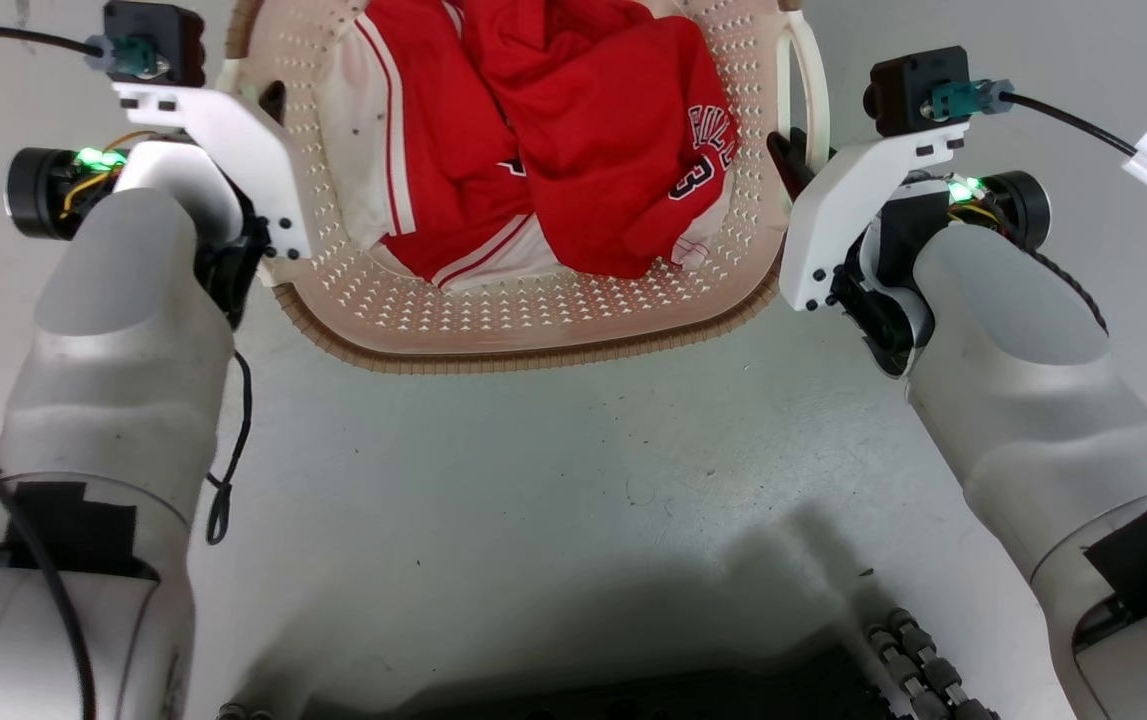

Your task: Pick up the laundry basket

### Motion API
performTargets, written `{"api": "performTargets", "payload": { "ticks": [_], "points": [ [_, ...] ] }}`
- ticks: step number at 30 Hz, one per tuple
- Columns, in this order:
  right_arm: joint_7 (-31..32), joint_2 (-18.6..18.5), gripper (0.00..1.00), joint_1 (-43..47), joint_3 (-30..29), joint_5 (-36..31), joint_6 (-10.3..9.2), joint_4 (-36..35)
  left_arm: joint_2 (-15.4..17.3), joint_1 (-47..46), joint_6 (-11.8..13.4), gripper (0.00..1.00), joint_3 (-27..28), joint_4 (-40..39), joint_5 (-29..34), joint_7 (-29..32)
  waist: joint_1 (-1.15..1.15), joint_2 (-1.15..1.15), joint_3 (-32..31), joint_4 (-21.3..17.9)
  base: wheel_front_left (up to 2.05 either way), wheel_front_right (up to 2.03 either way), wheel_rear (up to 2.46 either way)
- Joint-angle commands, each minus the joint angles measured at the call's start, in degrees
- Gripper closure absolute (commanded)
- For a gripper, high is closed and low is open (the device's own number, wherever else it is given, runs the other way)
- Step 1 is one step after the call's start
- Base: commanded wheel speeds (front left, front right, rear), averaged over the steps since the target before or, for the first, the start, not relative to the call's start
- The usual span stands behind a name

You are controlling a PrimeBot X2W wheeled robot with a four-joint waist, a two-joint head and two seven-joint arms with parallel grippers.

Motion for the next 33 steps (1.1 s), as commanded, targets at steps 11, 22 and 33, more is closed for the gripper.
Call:
{"api": "performTargets", "payload": {
  "ticks": [11, 22, 33],
  "points": [
    [-0.7, 0.1, 1.00, -2.2, 4.2, 3.8, 0.08, 1.8, -0.8, -0.4, -0.1, 1.00, -4.0, 0.2, -2.6, 2.4, 0.00, 0.00, -1.3, -0.2, 0.00, 0.00, 0.00],
    [9.2, 0.4, 1.00, 0.6, 7.9, 9.2, 0.28, 2.2, -2.9, 3.2, -0.2, 1.00, -8.6, 0.0, -9.5, 13.1, 0.00, 0.00, -9.9, 0.4, 0.00, 0.00, 0.00],
    [16.1, 0.3, 1.00, 5.8, 10.1, 13.2, 0.29, 3.3, -4.9, 9.2, -0.4, 1.00, -11.9, -0.8, -16.8, 20.6, 0.00, 0.00, -22.1, 2.5, 0.00, 0.00, 0.00]
  ]
}}
